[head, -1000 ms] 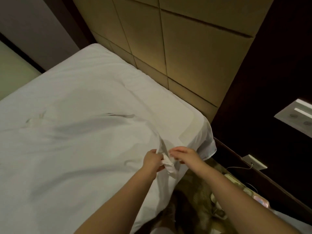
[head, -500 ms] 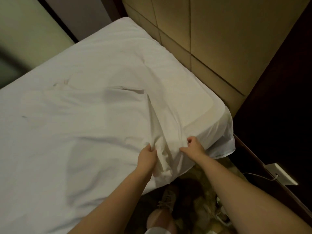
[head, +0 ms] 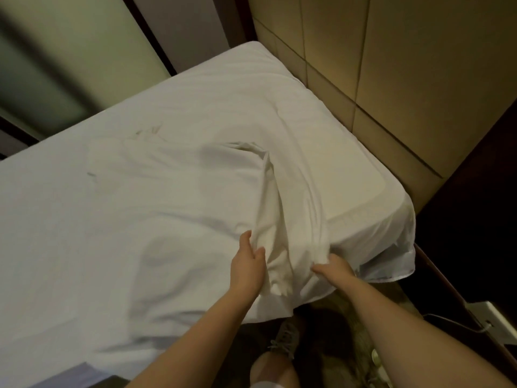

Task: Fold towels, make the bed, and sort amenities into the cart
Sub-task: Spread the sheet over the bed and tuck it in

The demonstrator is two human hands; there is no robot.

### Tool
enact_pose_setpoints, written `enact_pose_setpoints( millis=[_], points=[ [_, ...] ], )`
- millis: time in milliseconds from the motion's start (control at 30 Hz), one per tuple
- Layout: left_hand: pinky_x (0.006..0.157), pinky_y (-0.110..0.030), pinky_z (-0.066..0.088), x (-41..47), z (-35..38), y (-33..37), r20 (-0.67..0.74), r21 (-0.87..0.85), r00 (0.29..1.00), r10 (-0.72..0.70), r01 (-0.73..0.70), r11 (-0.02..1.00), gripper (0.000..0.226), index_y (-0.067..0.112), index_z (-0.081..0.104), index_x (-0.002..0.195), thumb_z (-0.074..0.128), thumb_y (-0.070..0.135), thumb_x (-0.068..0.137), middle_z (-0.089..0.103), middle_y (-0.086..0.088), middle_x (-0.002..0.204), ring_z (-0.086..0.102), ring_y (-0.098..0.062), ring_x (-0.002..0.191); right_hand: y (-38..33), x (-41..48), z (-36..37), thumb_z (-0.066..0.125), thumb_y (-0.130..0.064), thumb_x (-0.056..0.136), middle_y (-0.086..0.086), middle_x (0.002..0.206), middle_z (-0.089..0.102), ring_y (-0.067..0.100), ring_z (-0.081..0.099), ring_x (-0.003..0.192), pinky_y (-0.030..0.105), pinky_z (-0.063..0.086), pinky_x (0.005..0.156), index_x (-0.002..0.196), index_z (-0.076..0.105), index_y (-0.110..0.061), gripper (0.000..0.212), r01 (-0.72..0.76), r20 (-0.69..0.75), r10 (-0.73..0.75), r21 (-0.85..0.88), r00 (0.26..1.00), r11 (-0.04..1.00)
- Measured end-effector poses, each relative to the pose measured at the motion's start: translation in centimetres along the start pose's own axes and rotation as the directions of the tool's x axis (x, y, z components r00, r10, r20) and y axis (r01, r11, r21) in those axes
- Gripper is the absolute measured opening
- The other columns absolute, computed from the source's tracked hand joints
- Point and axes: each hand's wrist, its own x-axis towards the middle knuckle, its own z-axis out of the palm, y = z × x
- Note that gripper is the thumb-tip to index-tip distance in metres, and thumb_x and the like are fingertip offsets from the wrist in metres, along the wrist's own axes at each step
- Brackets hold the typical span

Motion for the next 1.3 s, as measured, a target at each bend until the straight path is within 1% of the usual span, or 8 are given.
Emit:
enact_pose_setpoints(
  millis=[167,533,733,900,1000,1067,1200,1300],
  points=[
    [0.072,-0.013,0.036,-2.2,-1.8,0.6,0.008,0.059,0.994,0.111,-0.111,0.992,0.047,0.028,0.058,0.127,0.038,0.002,0.094,0.060,0.005,0.112,0.060,-0.014,0.095,-3.8,-4.4,0.0,0.064,-0.029,0.085,0.010,0.113,0.066,0.025,0.060,0.096,0.031,0.047,0.081,0.115,0.065,-0.011,0.035,0.125,0.040,-0.122,-0.089,0.992,0.988],
    [0.069,-0.029,0.042,-6.4,-12.6,6.2,0.069,0.169,0.998,-0.004,-0.007,0.986,0.016,0.012,0.065,0.085,0.052,0.020,0.089,0.064,-0.004,0.081,0.058,-0.023,0.083,-15.8,-17.8,1.9,0.058,-0.015,0.086,0.001,0.108,0.067,0.017,0.062,0.098,0.030,0.050,0.085,0.113,0.065,-0.014,0.028,0.449,0.143,-0.441,-0.027,0.886,0.893],
    [0.085,-0.027,0.046,-6.5,-21.7,6.7,0.157,0.261,0.987,0.040,-0.080,0.962,0.038,0.020,0.066,0.108,0.057,-0.002,0.079,0.058,-0.005,0.123,0.057,-0.023,0.108,-18.4,-20.9,2.6,0.054,-0.021,0.088,0.005,0.110,0.065,0.024,0.063,0.096,0.035,0.052,0.086,0.118,0.061,-0.013,0.032,0.263,-0.029,-0.262,0.098,0.965,0.960],
    [0.081,-0.030,0.048,-7.4,-28.1,8.4,0.382,0.235,0.917,0.118,-0.220,0.947,0.053,0.026,0.061,0.114,0.050,-0.012,0.078,0.050,-0.002,0.116,0.050,-0.023,0.102,-23.3,-23.7,3.8,0.062,-0.025,0.087,0.006,0.108,0.065,0.026,0.063,0.096,0.031,0.052,0.078,0.121,0.057,-0.009,0.037,0.163,0.061,-0.179,0.212,0.982,0.964],
    [0.085,-0.030,0.048,-7.5,-30.6,8.3,0.394,0.204,0.905,0.161,-0.256,0.945,0.052,0.029,0.062,0.109,0.051,-0.012,0.079,0.050,-0.002,0.113,0.049,-0.022,0.101,-26.7,-25.3,5.2,0.070,-0.027,0.080,0.003,0.073,0.058,0.016,0.055,0.065,0.023,0.042,0.058,0.101,0.062,-0.004,0.032,0.117,0.131,-0.156,0.266,0.979,0.957],
    [0.085,-0.029,0.048,-7.9,-31.2,7.4,0.315,0.131,0.921,0.227,-0.280,0.951,0.040,0.026,0.065,0.107,0.055,-0.003,0.082,0.058,-0.004,0.115,0.053,-0.021,0.099,-28.4,-26.0,6.5,0.066,-0.022,0.087,-0.002,0.047,0.045,0.008,0.042,0.039,0.018,0.035,0.041,0.076,0.056,-0.010,0.019,0.059,0.159,-0.129,0.381,0.979,0.923],
    [0.077,-0.030,0.048,-8.2,-30.1,5.5,0.168,0.098,0.938,0.302,-0.321,0.942,0.039,0.014,0.067,0.103,0.055,0.049,0.089,0.064,0.002,0.097,0.060,-0.019,0.094,-30.6,-27.1,9.7,0.053,-0.020,0.095,0.007,0.080,0.060,0.013,0.062,0.070,0.023,0.051,0.062,0.092,0.056,-0.004,0.016,-0.042,0.224,-0.125,0.621,0.967,0.783],
    [0.068,-0.029,0.045,-6.9,-29.9,4.5,0.124,0.017,0.967,0.221,-0.224,0.974,0.036,0.015,0.067,0.099,0.056,0.048,0.088,0.066,-0.002,0.092,0.062,-0.021,0.088,-31.3,-27.7,11.9,0.054,-0.013,0.094,0.006,0.068,0.058,0.015,0.061,0.055,0.022,0.052,0.048,0.081,0.058,-0.004,0.016,-0.044,0.249,-0.189,0.705,0.950,0.708]
  ],
)
